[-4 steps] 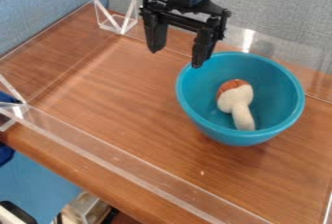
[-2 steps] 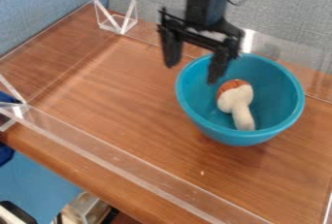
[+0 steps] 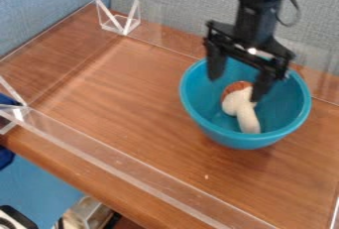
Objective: Remove the mushroom from inside the blue bowl and put it on the table
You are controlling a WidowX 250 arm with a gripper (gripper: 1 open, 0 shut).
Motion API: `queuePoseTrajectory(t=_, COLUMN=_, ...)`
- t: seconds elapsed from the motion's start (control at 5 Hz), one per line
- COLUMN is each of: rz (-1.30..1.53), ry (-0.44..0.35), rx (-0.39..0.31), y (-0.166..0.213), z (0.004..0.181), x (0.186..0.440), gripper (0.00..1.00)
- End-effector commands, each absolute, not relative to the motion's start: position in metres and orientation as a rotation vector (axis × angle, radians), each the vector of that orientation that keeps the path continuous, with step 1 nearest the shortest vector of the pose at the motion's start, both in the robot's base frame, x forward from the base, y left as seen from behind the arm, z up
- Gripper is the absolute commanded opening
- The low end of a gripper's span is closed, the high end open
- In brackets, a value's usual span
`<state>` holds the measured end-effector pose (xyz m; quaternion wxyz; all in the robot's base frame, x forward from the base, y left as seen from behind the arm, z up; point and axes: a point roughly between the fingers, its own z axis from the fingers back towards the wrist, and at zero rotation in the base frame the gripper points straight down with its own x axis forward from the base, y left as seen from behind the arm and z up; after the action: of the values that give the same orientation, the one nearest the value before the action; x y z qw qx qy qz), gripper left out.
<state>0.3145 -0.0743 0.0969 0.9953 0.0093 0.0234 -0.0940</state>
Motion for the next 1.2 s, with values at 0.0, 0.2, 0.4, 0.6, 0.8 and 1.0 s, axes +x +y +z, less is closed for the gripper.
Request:
queuePoseTrajectory(t=0.0, rz=-0.258, ry=-0.030, rx=0.042, y=-0.082, z=0.105, x=0.327, gripper=1.00)
queuePoseTrajectory(t=0.2, rz=-0.292, ry=-0.038, rx=0.042, y=-0.079, z=0.096, x=0.327, gripper=1.00)
queuePoseTrajectory(t=0.4, rz=-0.303, ry=-0.040, rx=0.032, y=-0.073, z=0.089, x=0.323, gripper=1.00)
queuePoseTrajectory(t=0.6, rz=-0.301, ry=-0.068, rx=0.022, y=-0.069, z=0.086, x=0.317, gripper=1.00)
queuePoseTrajectory(t=0.8, rz=-0.293, ry=-0.107, rx=0.026, y=-0.067, z=0.088, x=0.315, gripper=1.00)
queuePoseTrajectory(t=1.0, rz=-0.290, ry=-0.130, rx=0.026, y=-0.067, z=0.088, x=0.315, gripper=1.00)
